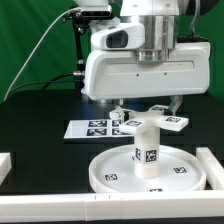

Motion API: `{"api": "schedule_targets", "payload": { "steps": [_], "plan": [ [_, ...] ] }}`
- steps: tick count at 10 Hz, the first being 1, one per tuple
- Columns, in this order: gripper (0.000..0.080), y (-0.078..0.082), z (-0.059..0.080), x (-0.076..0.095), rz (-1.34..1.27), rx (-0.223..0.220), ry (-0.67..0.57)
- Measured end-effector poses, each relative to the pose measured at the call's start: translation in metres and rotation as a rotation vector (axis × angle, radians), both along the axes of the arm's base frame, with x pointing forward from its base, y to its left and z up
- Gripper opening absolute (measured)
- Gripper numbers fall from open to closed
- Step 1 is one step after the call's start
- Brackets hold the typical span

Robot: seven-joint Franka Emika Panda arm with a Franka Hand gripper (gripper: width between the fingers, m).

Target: Assemble round table

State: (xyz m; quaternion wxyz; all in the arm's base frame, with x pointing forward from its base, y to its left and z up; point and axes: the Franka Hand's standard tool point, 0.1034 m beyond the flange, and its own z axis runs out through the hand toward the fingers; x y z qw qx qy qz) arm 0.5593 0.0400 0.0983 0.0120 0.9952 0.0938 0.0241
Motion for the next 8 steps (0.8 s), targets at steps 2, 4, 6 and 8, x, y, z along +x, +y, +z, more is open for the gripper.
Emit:
{"api": "schedule_targets", "payload": {
  "steps": [2,4,6,8],
  "plan": [
    [0.0516,-0.0004,0.0001,0.0004,-0.031,0.001,-0.002],
    [0.0443,0.0000,0.0000,0.0003,-0.171,0.011,-0.005],
    [0.0443,0.0013,-0.0001,0.0010,-0.338,0.019,-0.017],
    [0.0443,0.0002,-0.0008,0.0013,-0.611,0.041,-0.036]
  ]
}}
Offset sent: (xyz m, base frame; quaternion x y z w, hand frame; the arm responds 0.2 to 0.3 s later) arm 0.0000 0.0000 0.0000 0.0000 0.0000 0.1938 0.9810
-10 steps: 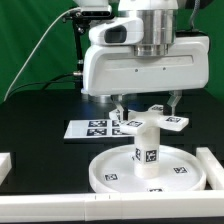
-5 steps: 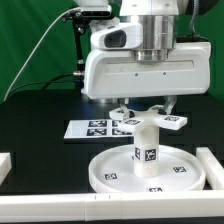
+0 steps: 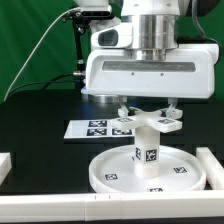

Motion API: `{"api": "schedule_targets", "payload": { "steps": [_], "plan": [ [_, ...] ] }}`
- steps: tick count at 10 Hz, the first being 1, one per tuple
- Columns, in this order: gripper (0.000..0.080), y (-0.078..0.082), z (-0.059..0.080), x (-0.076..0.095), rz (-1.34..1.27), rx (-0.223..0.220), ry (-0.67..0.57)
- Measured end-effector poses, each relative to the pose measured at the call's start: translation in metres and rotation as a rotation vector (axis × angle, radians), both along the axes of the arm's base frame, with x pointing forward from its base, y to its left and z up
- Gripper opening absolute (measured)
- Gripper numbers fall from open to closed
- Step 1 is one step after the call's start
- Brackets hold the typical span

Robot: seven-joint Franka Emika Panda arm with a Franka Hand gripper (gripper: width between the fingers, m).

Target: Assemble round table

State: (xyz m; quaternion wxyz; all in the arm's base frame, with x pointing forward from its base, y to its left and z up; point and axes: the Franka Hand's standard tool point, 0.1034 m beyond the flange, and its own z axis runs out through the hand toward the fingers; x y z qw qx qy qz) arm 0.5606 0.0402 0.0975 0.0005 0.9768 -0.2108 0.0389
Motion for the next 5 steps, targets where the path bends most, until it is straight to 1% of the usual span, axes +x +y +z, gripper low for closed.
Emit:
{"api": "schedule_targets", "payload": {
  "steps": [1,2,4,5],
  "plan": [
    [0.0443,-0.0004,-0.0003,-0.0001,-0.143,0.020,-0.002],
    [0.0445,0.0000,-0.0004,-0.0002,-0.250,0.029,-0.004],
    [0.0445,-0.0002,-0.0003,-0.0003,-0.618,0.085,-0.003],
    [0.0445,-0.0006,-0.0002,-0.0002,-0.706,0.108,0.002]
  ]
}}
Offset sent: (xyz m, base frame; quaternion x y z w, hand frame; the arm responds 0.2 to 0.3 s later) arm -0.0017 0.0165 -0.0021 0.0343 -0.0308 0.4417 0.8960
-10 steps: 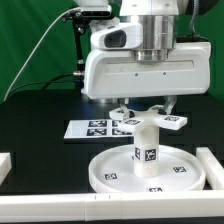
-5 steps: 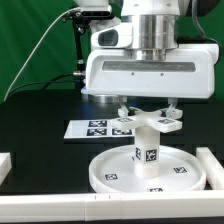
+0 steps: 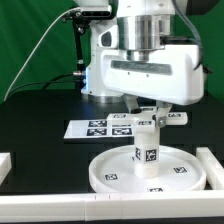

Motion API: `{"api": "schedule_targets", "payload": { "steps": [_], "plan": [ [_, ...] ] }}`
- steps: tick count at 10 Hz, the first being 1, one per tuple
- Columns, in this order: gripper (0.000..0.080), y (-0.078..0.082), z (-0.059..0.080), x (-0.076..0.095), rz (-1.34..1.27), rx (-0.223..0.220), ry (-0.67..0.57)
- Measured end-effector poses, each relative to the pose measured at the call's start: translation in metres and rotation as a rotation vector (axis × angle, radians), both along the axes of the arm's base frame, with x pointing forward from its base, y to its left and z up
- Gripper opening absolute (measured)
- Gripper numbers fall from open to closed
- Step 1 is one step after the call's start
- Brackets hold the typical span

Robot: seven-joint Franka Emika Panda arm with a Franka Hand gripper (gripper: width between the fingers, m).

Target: Assemble round table

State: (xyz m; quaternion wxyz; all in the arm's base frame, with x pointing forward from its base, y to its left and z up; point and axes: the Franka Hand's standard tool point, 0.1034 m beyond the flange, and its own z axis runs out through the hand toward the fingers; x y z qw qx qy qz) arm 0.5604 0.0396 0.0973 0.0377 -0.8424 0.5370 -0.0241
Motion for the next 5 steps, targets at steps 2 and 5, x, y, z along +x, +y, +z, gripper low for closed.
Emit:
{"api": "schedule_targets", "payload": {
  "steps": [2,5],
  "plan": [
    [0.0445,-0.0006,0.0003,-0.0002,-0.161,0.028,0.006],
    [0.0446,-0.0004,0.0003,-0.0001,-0.193,0.029,0.007]
  ]
}}
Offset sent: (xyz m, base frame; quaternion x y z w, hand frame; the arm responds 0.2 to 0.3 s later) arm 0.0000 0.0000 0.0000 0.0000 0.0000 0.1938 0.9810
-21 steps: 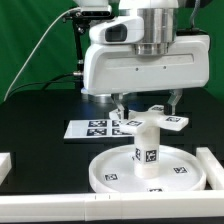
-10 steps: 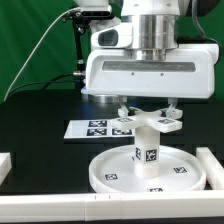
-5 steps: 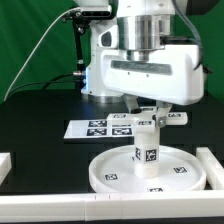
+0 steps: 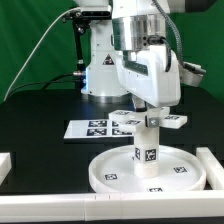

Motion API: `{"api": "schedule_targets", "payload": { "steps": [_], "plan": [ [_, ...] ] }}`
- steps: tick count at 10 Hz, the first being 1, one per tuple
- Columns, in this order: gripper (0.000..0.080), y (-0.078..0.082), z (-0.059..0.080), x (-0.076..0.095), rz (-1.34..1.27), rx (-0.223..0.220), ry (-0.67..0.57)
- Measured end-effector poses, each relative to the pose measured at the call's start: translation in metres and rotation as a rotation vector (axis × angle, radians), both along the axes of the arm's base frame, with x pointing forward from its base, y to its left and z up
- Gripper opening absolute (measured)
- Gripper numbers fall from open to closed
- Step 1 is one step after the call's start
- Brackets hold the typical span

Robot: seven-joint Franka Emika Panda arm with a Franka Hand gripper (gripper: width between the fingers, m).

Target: Assemble round table

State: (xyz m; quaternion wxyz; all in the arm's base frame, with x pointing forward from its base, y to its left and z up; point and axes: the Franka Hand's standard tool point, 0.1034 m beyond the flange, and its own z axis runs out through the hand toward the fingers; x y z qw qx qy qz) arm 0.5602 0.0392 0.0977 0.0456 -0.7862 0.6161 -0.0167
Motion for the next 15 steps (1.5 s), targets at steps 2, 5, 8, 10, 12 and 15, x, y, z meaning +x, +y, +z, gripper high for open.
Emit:
{"api": "schedule_targets", "payload": {
  "steps": [2,5,8,10,12,15],
  "plan": [
    [0.0638,0.002,0.009,0.002,0.063,0.009,0.002],
    [0.0646,0.004,0.032,0.007,0.391,0.006,-0.029],
    [0.0649,0.011,0.029,0.004,0.844,-0.034,-0.033],
    [0.0649,0.019,0.030,0.004,0.967,-0.069,-0.052],
    [0.0649,0.016,0.029,0.003,1.069,-0.080,-0.053],
    [0.0649,0.006,0.028,0.006,1.487,-0.149,-0.032]
  ]
}}
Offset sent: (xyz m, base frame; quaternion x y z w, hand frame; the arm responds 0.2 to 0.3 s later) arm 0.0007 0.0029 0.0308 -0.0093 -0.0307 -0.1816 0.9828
